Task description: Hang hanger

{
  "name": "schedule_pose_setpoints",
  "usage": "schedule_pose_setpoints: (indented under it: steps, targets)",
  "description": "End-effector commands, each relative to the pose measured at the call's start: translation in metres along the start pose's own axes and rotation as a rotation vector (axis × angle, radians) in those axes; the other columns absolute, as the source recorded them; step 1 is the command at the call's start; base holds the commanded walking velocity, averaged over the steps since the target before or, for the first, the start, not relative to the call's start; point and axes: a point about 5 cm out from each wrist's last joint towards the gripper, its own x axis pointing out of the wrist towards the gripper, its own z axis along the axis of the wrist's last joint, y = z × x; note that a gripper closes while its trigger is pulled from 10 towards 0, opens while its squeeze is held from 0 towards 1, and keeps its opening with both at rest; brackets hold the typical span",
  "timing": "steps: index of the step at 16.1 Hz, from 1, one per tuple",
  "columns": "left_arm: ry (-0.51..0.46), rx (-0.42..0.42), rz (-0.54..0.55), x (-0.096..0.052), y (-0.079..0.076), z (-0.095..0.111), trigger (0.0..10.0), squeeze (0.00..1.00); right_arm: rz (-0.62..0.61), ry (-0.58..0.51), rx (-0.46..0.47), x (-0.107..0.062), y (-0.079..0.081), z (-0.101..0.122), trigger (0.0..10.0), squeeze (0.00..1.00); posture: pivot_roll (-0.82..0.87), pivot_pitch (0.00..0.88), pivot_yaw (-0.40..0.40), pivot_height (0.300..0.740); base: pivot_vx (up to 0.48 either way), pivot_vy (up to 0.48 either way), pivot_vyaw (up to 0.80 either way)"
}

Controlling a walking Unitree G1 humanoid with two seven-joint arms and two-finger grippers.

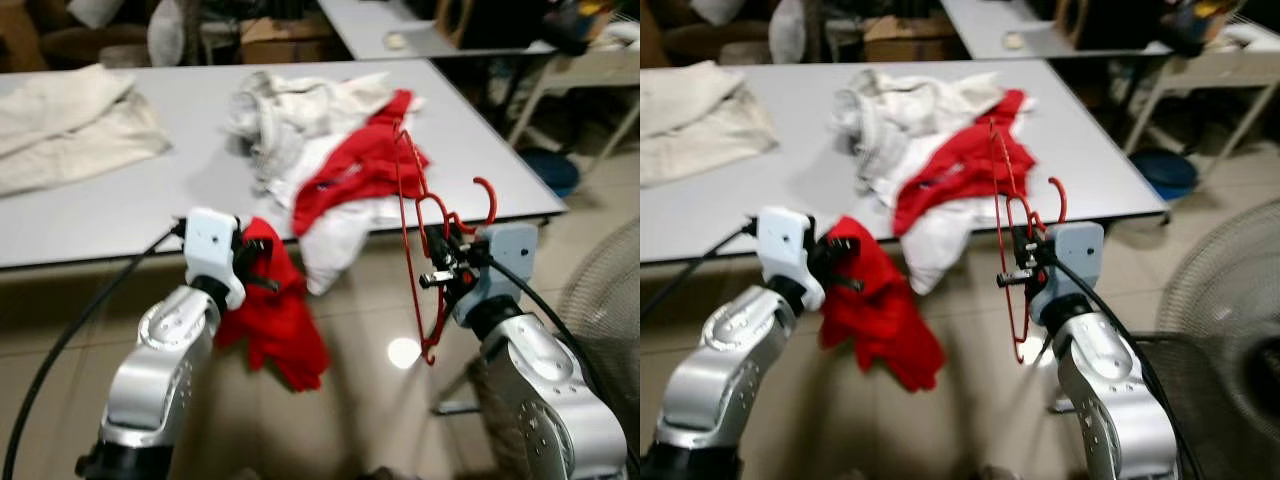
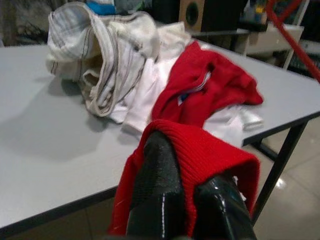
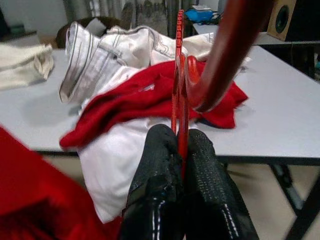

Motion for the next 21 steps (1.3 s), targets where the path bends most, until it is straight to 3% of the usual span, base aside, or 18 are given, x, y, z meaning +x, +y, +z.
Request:
schedule_pose_setpoints:
  steps: [1,3,5,6,8,12,16,21]
  targets:
    - [-0.017,0.005,0.034,-0.003,0.006,0.004,10.0,0.0,-0.017,0.054,-0.043,0.0,-0.002,-0.011,10.0,0.0,-0.1,0.067,0.007,0.74,0.0,0.0,0.0]
    - [-0.034,0.031,0.019,-0.002,0.005,0.008,10.0,0.0,-0.051,0.046,-0.087,0.004,-0.008,-0.008,10.0,0.0,-0.1,0.066,0.003,0.74,0.0,0.0,0.0]
    - [-0.068,-0.023,0.044,0.0,0.009,0.014,10.0,0.0,-0.001,0.033,-0.124,0.007,-0.006,-0.007,10.0,0.0,-0.09,0.058,0.005,0.74,0.0,0.0,0.0]
    - [-0.054,-0.009,0.048,0.002,0.01,0.012,10.0,0.0,0.005,0.034,-0.144,0.006,-0.007,-0.009,10.0,0.0,-0.1,0.053,0.001,0.74,0.0,0.0,0.0]
    - [-0.048,-0.01,0.059,0.003,0.012,0.012,10.0,0.0,0.041,0.01,-0.086,0.008,-0.006,-0.004,10.0,0.0,-0.1,0.04,-0.004,0.74,0.0,0.0,0.0]
    - [-0.059,-0.009,0.006,0.01,0.006,0.019,10.0,0.0,0.126,-0.004,-0.098,0.011,-0.001,0.0,10.0,0.0,-0.11,0.031,0.01,0.74,0.14,0.0,-0.13]
    - [-0.081,-0.008,-0.012,0.017,0.006,0.026,10.0,0.0,0.137,-0.014,-0.12,0.012,-0.006,0.002,10.0,0.0,-0.12,0.019,0.017,0.74,0.313,0.0,-0.65]
    - [-0.107,-0.008,-0.076,0.022,0.001,0.033,10.0,0.0,0.128,-0.033,-0.135,0.009,-0.012,0.005,10.0,0.0,-0.12,0.0,0.02,0.74,0.316,0.0,0.0]
